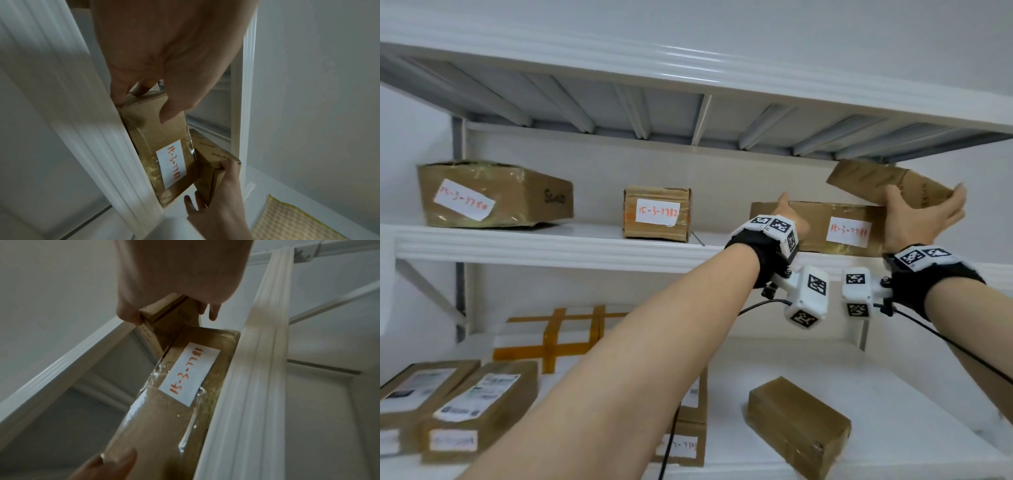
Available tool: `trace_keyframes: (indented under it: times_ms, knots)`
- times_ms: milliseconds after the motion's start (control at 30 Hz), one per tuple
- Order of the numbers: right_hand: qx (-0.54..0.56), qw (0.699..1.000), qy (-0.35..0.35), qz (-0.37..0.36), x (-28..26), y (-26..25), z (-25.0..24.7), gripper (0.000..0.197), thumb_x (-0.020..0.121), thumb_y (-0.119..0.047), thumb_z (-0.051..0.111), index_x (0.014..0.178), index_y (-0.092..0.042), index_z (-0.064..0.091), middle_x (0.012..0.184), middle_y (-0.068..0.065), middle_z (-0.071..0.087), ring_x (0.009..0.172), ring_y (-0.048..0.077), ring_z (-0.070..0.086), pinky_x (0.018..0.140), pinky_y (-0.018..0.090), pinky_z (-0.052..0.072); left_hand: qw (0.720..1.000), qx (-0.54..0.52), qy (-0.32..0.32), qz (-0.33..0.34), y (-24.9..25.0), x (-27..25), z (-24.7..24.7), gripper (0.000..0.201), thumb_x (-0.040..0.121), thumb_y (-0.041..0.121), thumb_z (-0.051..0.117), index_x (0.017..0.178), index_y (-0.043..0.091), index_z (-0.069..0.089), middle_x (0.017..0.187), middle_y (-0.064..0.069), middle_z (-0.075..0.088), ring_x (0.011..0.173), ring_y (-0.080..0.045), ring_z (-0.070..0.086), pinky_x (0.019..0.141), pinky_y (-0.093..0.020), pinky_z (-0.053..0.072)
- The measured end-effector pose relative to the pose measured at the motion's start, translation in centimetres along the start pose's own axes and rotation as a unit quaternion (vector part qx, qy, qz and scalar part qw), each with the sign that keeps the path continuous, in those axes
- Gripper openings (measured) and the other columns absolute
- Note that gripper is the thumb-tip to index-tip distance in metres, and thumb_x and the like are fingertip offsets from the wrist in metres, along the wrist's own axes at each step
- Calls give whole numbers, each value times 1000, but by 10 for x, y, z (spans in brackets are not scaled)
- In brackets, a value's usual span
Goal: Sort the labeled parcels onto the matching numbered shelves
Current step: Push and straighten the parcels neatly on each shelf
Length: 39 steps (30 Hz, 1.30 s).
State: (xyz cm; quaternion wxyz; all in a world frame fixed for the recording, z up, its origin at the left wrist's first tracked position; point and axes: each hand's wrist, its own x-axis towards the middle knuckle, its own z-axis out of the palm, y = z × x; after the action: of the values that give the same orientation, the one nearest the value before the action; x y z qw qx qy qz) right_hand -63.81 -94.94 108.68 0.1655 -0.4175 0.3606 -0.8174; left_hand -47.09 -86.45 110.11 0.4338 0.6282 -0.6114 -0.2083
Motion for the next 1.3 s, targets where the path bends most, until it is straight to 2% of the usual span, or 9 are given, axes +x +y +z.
trace_keyframes:
  times_ms: [133, 267, 533, 633, 733, 800, 967, 1133, 1300]
  knots:
    - [9, 994, 15, 110, 4, -3, 8, 96, 75, -54, 69, 154, -19, 26, 149, 8, 33, 127, 27, 47, 96, 28, 34, 998, -1, 59, -38, -3, -2, -1, 96, 82, 43, 69, 157, 21, 13, 151, -9, 42, 130, -30, 49, 109, -42, 41]
    - [54, 984, 25, 169, 1, -6, 9, 90, 58, -68, 63, 133, -24, 42, 131, 4, 46, 111, 25, 54, 98, 38, 48, 994, -57, 70, -56, -8, -4, -9, 87, 73, 71, 60, 143, 22, 42, 124, -5, 56, 95, -29, 59, 90, -39, 51]
    - [81, 984, -4, 156, -12, -14, 4, 91, 55, -66, 60, 130, -19, 37, 128, 4, 37, 110, 25, 52, 96, 47, 53, 966, -197, 148, -80, -4, 11, -7, 120, 40, 88, 59, 140, 27, 32, 147, -11, 43, 127, -38, 48, 106, -56, 38]
    - [61, 990, -10, 129, -12, -13, -3, 83, 68, -62, 63, 132, -18, 37, 127, 4, 35, 106, 24, 49, 100, 45, 50, 958, -240, 144, -70, 3, 13, -19, 108, 72, 78, 54, 155, 17, 20, 153, -14, 35, 137, -41, 39, 113, -54, 32]
    - [51, 992, -22, 118, -17, -16, -12, 78, 71, -59, 66, 131, -19, 37, 128, 4, 36, 107, 23, 48, 103, 45, 47, 950, -251, 147, -112, -26, 120, -13, 104, 50, 73, 64, 143, 31, 45, 145, -11, 54, 118, -38, 61, 90, -59, 46]
    - [51, 992, -23, 117, -22, -20, -16, 77, 65, -61, 68, 124, -22, 37, 128, 4, 38, 112, 24, 49, 103, 47, 48, 937, -265, 192, -121, -29, 174, -11, 103, 38, 65, 61, 133, 27, 53, 131, -15, 62, 105, -35, 65, 91, -58, 47]
    - [86, 987, 26, 135, -22, -14, -26, 79, 73, -47, 78, 133, -16, 38, 128, 4, 34, 105, 21, 54, 74, 30, 60, 936, -236, 250, -73, 32, 16, -48, 86, 57, 62, 54, 127, 12, 54, 134, -11, 55, 111, -29, 59, 100, -46, 44]
    - [1, 993, -3, 115, -38, -10, -21, 99, 59, -46, 82, 140, -15, 34, 133, 6, 31, 112, 24, 44, 101, 42, 52, 928, -176, 327, -19, 41, -34, -86, 62, 81, 55, 55, 123, 9, 55, 130, -14, 58, 117, -30, 56, 106, -40, 40]
    - [-140, 988, -49, 42, -61, -7, -2, 94, 69, -25, 85, 144, -13, 29, 144, 15, 27, 121, 40, 47, 104, 44, 46, 913, -201, 355, 4, 36, -40, -120, 52, 87, 46, 59, 121, 7, 60, 116, -7, 67, 87, -20, 58, 56, -25, 31]
